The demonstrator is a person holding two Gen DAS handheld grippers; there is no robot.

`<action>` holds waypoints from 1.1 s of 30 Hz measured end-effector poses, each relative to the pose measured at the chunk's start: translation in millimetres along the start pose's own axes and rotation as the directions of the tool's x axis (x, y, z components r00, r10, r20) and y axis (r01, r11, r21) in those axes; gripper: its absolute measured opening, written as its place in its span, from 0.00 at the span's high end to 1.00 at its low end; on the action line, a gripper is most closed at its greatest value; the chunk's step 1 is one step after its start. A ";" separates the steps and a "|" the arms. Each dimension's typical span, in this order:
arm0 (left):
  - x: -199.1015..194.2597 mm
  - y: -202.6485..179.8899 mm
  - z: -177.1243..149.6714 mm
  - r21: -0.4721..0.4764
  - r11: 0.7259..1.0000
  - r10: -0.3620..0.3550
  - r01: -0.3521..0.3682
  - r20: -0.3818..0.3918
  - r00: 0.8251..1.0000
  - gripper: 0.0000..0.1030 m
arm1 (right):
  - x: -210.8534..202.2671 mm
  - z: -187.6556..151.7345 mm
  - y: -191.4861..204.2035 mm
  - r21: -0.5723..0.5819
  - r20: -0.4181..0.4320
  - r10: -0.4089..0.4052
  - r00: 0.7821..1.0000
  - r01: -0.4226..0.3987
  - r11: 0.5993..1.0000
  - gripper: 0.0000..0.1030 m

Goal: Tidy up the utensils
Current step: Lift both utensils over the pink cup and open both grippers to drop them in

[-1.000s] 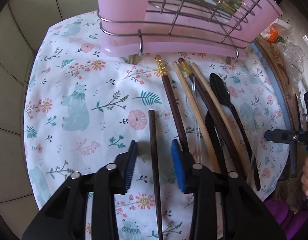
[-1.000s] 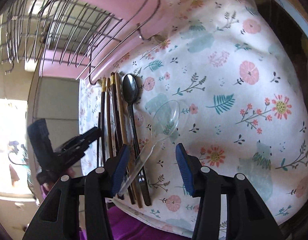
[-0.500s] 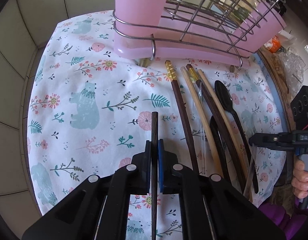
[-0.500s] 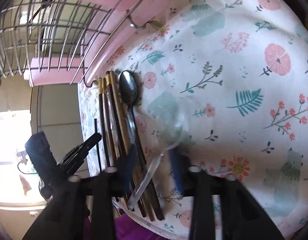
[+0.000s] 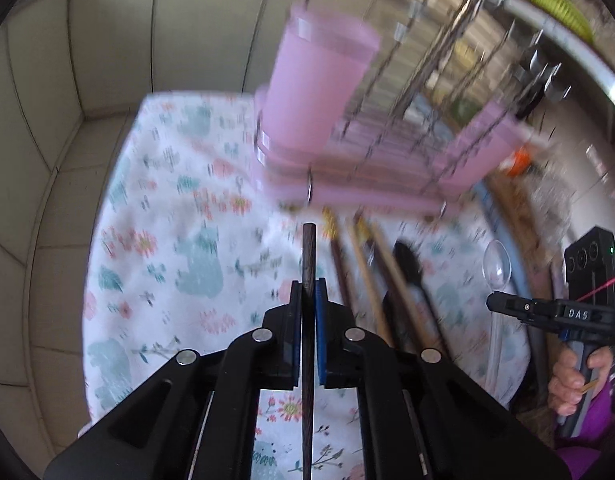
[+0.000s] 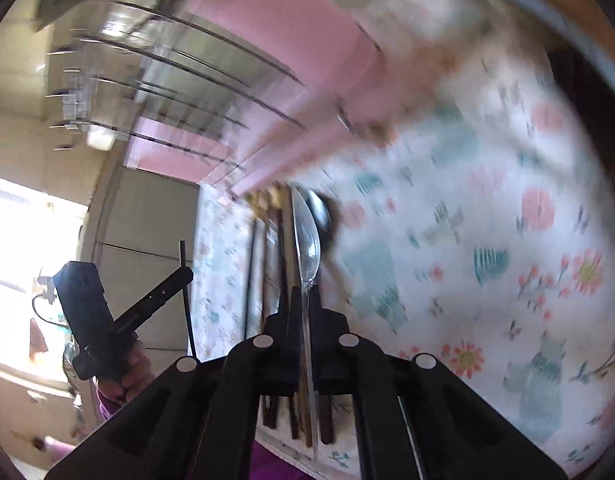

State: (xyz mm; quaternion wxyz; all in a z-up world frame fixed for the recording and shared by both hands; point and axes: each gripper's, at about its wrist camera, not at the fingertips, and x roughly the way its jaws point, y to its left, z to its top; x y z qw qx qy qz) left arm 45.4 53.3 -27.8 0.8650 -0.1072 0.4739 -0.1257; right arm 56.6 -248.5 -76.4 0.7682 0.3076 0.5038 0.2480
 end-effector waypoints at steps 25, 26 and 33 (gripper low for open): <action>-78.1 -56.0 151.2 -0.079 0.996 0.090 -0.046 0.764 0.639 0.95 | -109.1 125.5 111.4 -0.339 0.776 0.059 0.628 0.335 0.879 0.97; -73.9 -56.7 153.2 -0.086 0.995 0.102 -0.055 0.773 0.626 0.95 | -102.4 128.0 109.0 -0.338 0.777 0.051 0.627 0.346 0.875 0.97; -34.0 -47.4 158.0 -0.110 0.986 0.165 -0.127 0.775 0.610 0.95 | -66.4 137.5 84.5 -0.326 0.727 0.001 0.687 0.344 0.881 0.97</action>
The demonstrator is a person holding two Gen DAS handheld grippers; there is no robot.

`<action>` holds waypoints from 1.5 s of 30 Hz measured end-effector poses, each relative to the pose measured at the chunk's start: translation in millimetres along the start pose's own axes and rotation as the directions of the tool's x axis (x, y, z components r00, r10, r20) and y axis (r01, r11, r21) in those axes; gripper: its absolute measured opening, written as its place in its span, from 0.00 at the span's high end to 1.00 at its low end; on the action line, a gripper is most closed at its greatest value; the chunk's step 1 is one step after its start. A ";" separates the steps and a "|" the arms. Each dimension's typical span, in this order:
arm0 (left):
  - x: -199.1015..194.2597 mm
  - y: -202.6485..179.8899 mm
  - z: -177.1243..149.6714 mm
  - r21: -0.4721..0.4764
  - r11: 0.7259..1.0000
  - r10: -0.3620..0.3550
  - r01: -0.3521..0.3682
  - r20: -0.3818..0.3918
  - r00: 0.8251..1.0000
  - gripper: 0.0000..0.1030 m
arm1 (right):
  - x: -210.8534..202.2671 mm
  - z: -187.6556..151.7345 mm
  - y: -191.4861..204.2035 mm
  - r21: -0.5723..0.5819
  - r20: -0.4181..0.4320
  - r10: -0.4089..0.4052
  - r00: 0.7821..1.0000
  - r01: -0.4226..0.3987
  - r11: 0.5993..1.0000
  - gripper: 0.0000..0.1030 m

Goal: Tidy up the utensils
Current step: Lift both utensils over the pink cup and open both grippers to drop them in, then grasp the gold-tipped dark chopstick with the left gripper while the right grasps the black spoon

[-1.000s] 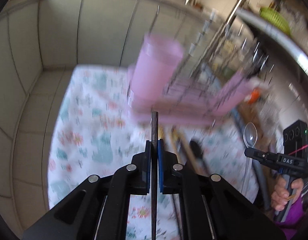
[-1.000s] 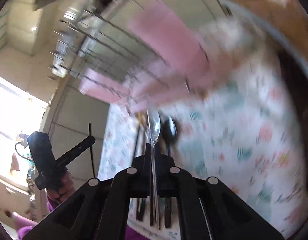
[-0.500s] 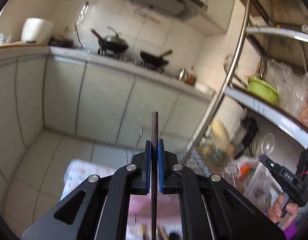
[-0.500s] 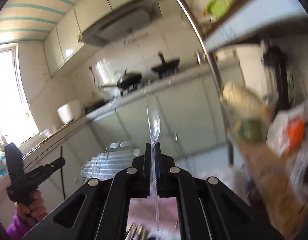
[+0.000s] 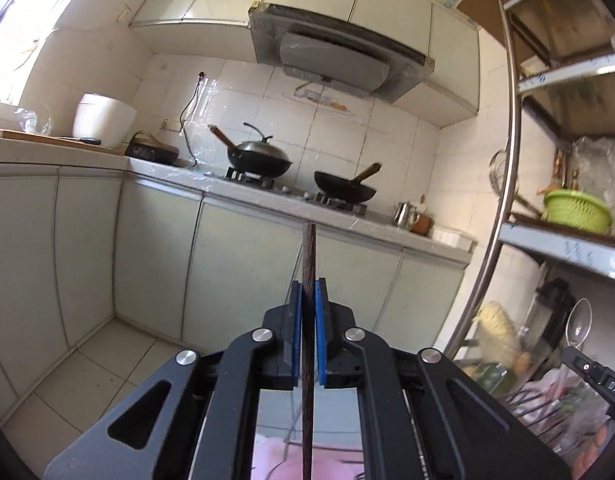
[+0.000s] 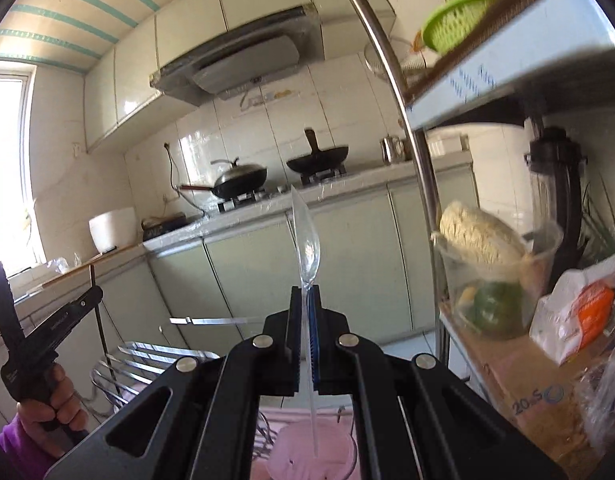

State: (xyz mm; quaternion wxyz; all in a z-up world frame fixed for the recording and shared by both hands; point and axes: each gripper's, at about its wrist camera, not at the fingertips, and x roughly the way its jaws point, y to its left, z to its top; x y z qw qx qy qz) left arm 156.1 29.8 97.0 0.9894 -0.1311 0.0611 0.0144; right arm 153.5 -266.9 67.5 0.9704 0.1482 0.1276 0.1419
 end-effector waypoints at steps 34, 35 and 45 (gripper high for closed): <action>-37.8 50.5 -41.9 -0.135 0.991 -0.061 0.018 -0.329 0.942 0.63 | -24.3 -55.4 -33.0 0.099 -0.274 -0.047 0.960 0.076 0.992 0.72; -40.2 50.4 -41.2 -0.134 0.991 -0.062 0.019 -0.329 0.942 0.63 | -28.1 -57.0 -32.9 0.103 -0.278 -0.045 0.960 0.076 0.992 0.72; -75.7 48.6 -40.3 -0.096 0.994 -0.076 0.045 -0.346 0.935 0.63 | -49.5 -91.0 -20.6 0.120 -0.379 -0.002 0.925 0.051 0.992 0.72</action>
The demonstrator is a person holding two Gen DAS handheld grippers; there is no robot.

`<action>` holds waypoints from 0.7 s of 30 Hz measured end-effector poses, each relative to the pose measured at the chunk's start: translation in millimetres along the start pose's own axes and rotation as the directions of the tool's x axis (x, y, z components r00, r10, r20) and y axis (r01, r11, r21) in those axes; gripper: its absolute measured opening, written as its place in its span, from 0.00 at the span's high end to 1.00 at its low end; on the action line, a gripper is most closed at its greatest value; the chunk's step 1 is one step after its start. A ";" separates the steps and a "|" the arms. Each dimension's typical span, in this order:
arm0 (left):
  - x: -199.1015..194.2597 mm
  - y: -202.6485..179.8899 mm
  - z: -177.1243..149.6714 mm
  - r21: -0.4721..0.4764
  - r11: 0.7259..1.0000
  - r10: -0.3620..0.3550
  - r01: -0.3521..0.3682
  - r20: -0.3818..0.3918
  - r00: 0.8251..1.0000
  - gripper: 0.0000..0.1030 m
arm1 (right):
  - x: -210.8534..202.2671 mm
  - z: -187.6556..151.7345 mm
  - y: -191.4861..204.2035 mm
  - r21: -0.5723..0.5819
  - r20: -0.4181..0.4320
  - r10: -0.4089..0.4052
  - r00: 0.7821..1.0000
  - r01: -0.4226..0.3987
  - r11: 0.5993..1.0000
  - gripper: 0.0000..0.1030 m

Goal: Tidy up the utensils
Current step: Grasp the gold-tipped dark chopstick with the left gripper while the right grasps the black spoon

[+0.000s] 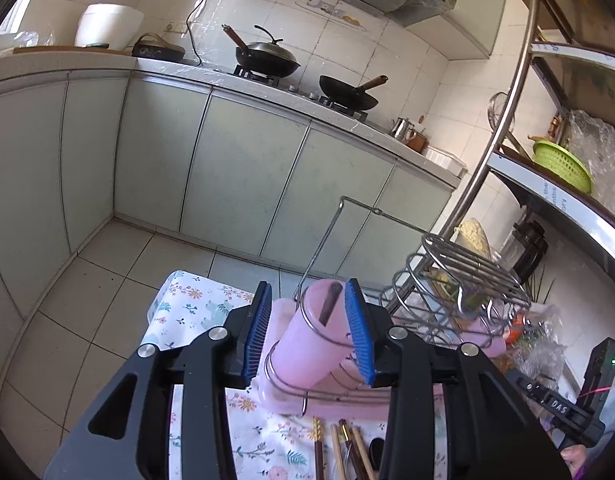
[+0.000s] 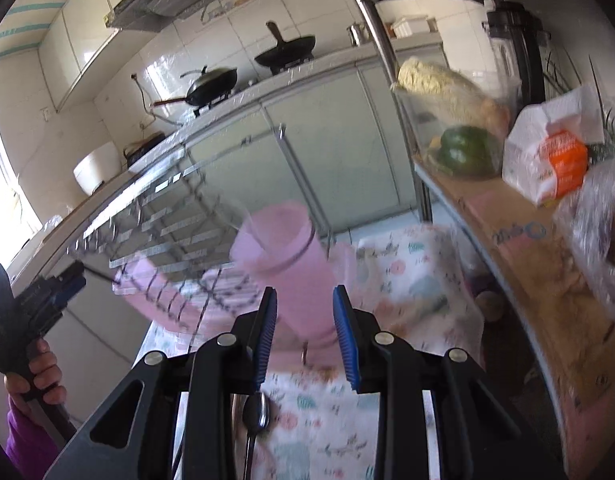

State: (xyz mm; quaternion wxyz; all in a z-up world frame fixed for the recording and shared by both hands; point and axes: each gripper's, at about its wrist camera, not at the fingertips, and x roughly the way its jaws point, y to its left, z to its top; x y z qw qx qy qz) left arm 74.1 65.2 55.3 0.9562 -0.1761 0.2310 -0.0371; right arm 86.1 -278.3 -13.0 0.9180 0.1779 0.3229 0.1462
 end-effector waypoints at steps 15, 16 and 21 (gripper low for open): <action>-11.7 11.2 -10.1 -0.018 1.000 0.020 -0.020 -0.044 0.999 0.63 | 16.2 -29.0 10.8 0.007 -0.130 0.030 0.991 -0.030 1.000 0.72; -11.2 12.6 -13.1 -0.017 1.000 0.023 -0.024 -0.057 0.998 0.63 | 18.5 -31.1 11.8 0.010 -0.145 0.033 0.989 -0.032 0.999 0.72; 0.9 16.3 -36.6 0.002 0.999 0.033 -0.034 -0.166 0.986 0.63 | 30.3 -41.5 15.8 0.021 -0.223 0.048 0.974 -0.044 0.999 0.72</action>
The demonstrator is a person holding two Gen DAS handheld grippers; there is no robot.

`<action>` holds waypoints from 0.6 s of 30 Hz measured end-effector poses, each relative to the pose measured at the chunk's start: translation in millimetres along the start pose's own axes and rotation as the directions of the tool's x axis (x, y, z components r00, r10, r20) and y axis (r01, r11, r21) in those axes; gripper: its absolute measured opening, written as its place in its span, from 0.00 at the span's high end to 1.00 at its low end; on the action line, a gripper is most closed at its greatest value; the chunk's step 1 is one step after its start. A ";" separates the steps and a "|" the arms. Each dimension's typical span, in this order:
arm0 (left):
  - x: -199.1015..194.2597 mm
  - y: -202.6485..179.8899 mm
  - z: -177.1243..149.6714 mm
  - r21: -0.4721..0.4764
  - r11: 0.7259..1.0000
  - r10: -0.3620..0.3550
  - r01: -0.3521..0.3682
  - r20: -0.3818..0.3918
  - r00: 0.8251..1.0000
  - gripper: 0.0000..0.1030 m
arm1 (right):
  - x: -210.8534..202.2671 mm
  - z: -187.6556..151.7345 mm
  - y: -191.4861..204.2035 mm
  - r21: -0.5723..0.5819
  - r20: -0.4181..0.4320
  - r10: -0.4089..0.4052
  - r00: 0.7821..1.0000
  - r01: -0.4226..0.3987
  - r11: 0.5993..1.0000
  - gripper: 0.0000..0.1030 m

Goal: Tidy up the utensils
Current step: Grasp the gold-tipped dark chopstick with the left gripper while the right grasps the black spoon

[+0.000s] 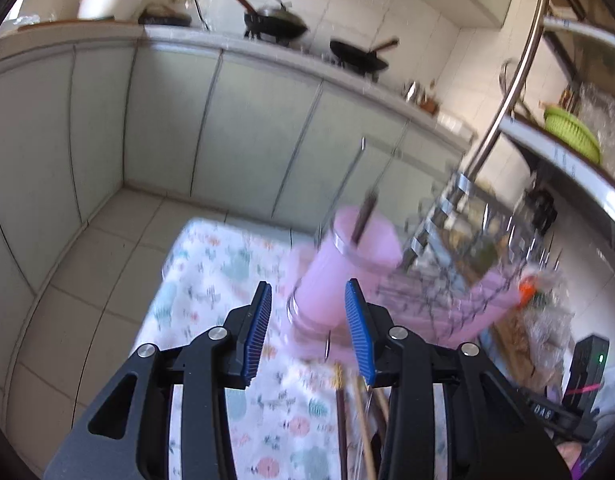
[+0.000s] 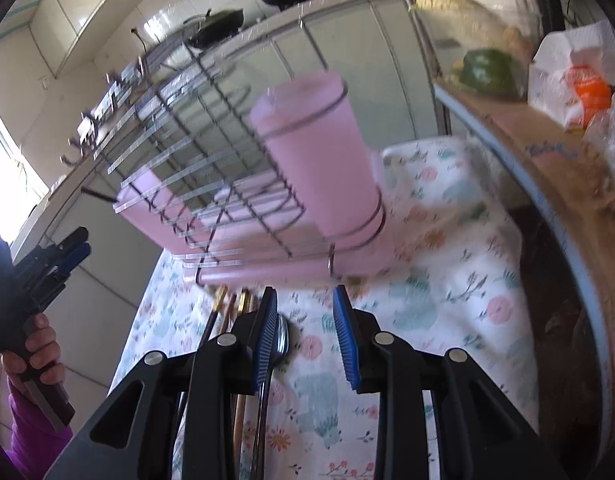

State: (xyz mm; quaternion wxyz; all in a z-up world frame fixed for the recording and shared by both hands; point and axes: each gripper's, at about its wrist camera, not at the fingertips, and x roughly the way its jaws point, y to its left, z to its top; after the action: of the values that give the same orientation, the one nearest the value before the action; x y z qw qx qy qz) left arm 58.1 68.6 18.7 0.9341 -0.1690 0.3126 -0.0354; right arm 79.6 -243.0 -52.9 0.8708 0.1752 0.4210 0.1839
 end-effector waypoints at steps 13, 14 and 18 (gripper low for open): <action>84.6 -18.5 -67.5 0.067 0.997 -0.011 0.047 -0.456 0.890 0.71 | 28.4 -21.0 0.3 0.006 -0.139 0.028 0.990 -0.028 1.000 0.72; 87.4 -21.0 -70.0 0.072 0.996 -0.008 0.047 -0.466 0.885 0.72 | 29.9 -21.7 0.0 0.008 -0.144 0.027 0.989 -0.026 1.000 0.72; 97.5 -26.8 -75.0 0.095 0.994 0.008 0.045 -0.497 0.868 0.75 | 37.1 -24.4 -1.5 0.024 -0.175 0.043 0.984 -0.040 0.999 0.73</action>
State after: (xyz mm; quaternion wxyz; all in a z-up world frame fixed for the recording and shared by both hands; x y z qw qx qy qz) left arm 92.7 4.7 -84.1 0.8295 -0.1085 0.5381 -0.1029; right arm 81.8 -223.2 -92.6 0.8245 0.1758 0.4940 0.2125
